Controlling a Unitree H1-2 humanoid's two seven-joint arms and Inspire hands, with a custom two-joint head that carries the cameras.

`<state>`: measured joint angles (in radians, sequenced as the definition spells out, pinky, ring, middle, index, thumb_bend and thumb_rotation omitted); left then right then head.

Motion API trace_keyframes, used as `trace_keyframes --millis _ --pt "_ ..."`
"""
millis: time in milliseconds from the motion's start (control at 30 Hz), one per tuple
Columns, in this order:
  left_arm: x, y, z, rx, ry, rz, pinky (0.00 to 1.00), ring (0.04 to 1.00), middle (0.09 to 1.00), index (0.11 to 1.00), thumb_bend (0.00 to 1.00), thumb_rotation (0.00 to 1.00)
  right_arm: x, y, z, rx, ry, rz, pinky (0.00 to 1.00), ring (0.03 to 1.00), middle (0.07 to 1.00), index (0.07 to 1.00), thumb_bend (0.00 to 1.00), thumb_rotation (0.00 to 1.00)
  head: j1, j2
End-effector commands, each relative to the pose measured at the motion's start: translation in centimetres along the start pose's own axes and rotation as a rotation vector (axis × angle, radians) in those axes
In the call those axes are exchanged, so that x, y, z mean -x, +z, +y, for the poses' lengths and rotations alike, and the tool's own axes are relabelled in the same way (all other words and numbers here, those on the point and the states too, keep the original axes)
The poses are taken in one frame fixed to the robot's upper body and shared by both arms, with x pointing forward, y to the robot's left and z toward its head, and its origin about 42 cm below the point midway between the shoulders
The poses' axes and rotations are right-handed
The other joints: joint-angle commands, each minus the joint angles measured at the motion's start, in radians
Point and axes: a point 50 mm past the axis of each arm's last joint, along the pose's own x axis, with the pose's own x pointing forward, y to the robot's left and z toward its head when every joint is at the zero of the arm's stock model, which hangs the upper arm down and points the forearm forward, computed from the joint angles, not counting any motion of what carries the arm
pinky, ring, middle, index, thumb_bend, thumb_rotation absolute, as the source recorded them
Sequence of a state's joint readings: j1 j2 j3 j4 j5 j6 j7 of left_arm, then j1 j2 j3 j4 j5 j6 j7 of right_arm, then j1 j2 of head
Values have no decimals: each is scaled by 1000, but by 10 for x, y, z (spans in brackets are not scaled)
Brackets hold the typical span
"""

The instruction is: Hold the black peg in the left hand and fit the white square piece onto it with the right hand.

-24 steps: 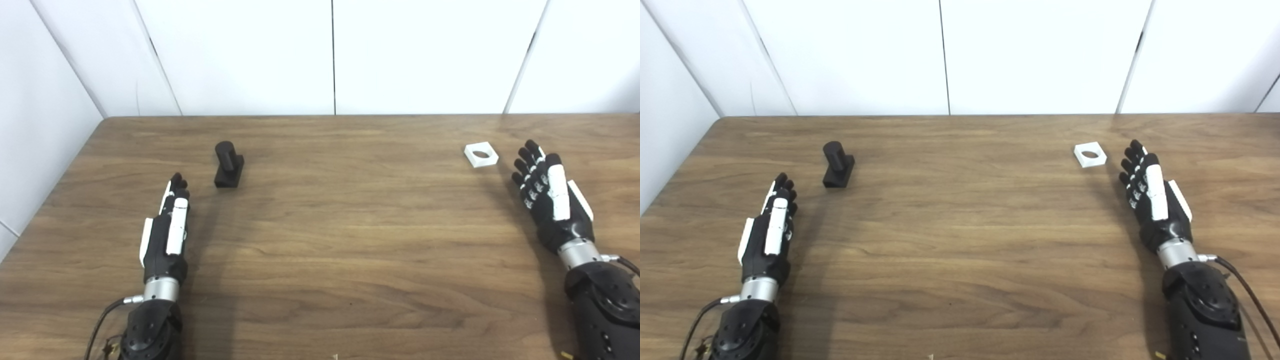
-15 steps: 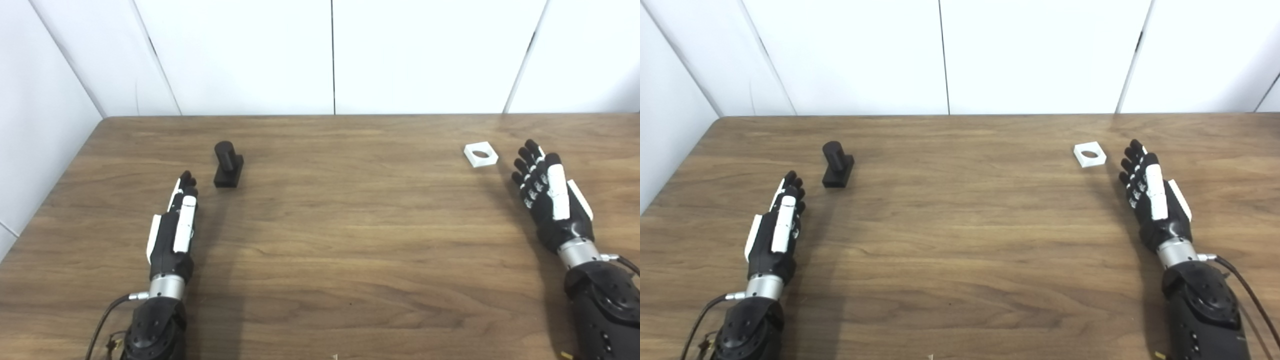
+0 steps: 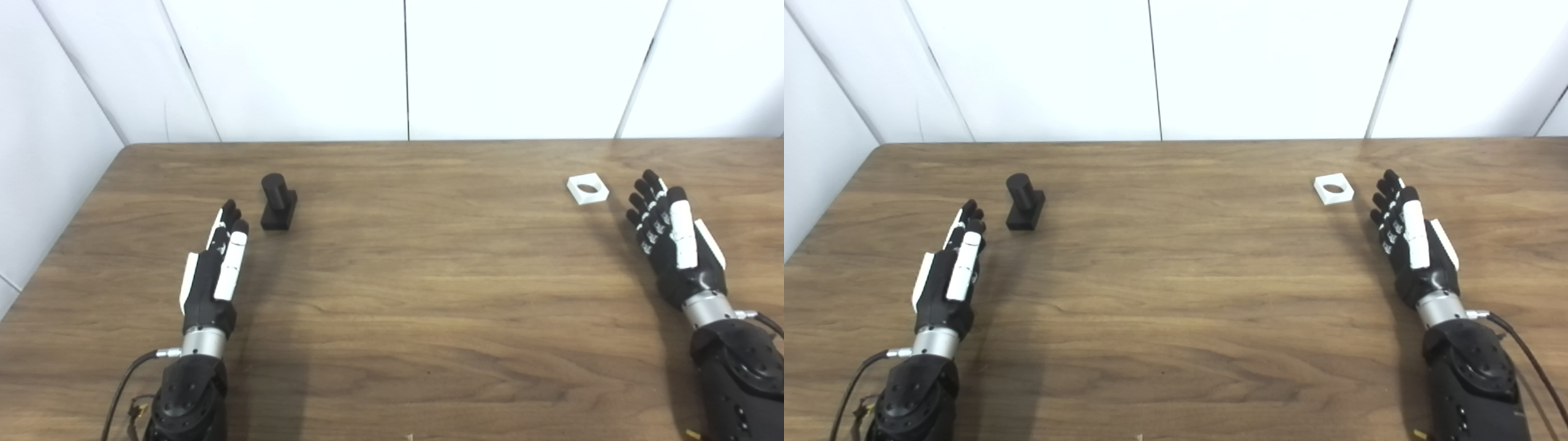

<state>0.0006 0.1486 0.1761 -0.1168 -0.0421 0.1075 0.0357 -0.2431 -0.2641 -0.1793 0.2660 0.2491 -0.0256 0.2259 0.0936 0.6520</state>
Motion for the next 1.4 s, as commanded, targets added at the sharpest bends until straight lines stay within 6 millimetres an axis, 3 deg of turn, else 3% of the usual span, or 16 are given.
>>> trace_keyframes --millis 0,533,1000,1367 --pt "-14 25 2 -25 1 -94 1000 1000 1000 1000 533 845 17 -33 7 -41 -12 59 1000 1000 1000 1000 525 1000 1 1" --pt "-28 32 4 -315 85 -78 1000 1000 1000 989 462 755 20 -36 11 -44 -14 59 1000 1000 1000 1000 514 1000 -3 -12" --pt "-48 45 6 -466 104 -65 1000 1000 1000 970 540 572 20 -42 19 -85 -17 61 1000 1000 1000 1000 505 1000 -13 -29" --pt "-68 50 0 -519 108 -48 1000 1000 1000 942 562 500 24 -48 18 -83 -26 66 1000 1000 1000 1000 534 1000 -23 -34"
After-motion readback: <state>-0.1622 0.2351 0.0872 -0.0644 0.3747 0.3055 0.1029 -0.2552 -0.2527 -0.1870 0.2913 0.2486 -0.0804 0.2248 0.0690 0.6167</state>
